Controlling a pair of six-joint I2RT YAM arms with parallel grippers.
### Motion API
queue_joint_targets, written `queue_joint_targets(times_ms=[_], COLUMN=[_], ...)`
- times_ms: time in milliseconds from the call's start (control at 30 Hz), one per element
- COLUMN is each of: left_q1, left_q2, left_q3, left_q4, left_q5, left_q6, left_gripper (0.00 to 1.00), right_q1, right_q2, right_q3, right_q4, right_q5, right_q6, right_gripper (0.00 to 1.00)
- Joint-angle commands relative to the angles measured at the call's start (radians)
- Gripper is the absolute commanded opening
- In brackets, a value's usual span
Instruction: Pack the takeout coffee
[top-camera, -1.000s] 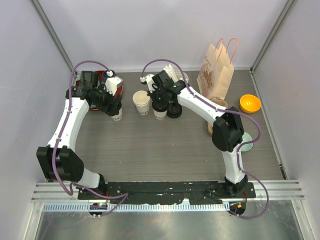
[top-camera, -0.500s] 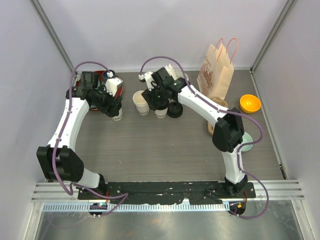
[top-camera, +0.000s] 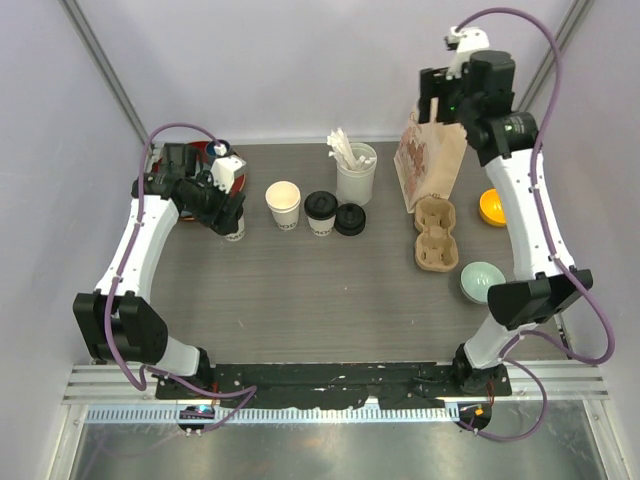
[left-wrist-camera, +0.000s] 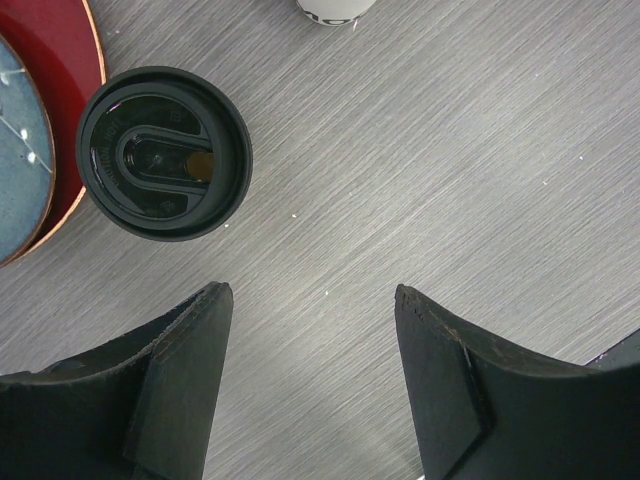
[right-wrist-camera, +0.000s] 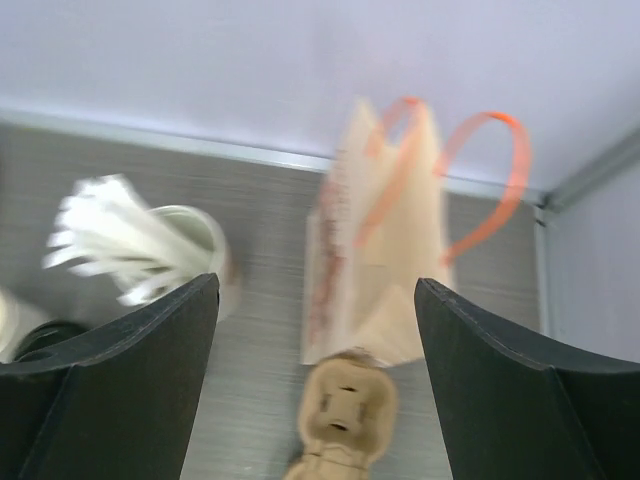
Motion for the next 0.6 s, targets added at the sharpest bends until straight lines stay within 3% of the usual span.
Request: queue_joint_targets(times_ms=[0,233,500,533,567], left_q1=[0.006,0.006,0.005,0.006,0.005], left_q2=[-0.013,-0.005,-0.004,-0.005,-0.007], left_q3=[0.014,0.005,0.015,0.014,0.014], left_q4=[-0.01,-0.017,-0.023,-0.023,-0.026], left_q5=[0.021,0.016,0.012,0.015,0.015], left_q6=[0.023,0.029,0.033,0.033,0.033], left_gripper=[0.7,0.7,0.7,0.69,0.7], right_q1=[-0.099,-0.154,-0.154,-0.156,-0.157], right_q2=[0.075,0.184,0.291,0.314,0.322], right_q3=[0.005,0.062,0.117,0.125,0.125], right_q4=[-0.014,-0.02,-0.027,-0.036,-0.04], right_q5=[0.038,-0.106,-0.103,-0.099,-0.094], right_q6=[0.015,-0.057,-0.159,-0.169,-0.183], right_gripper=[0.84,0.78,0.73,0.71,0.61])
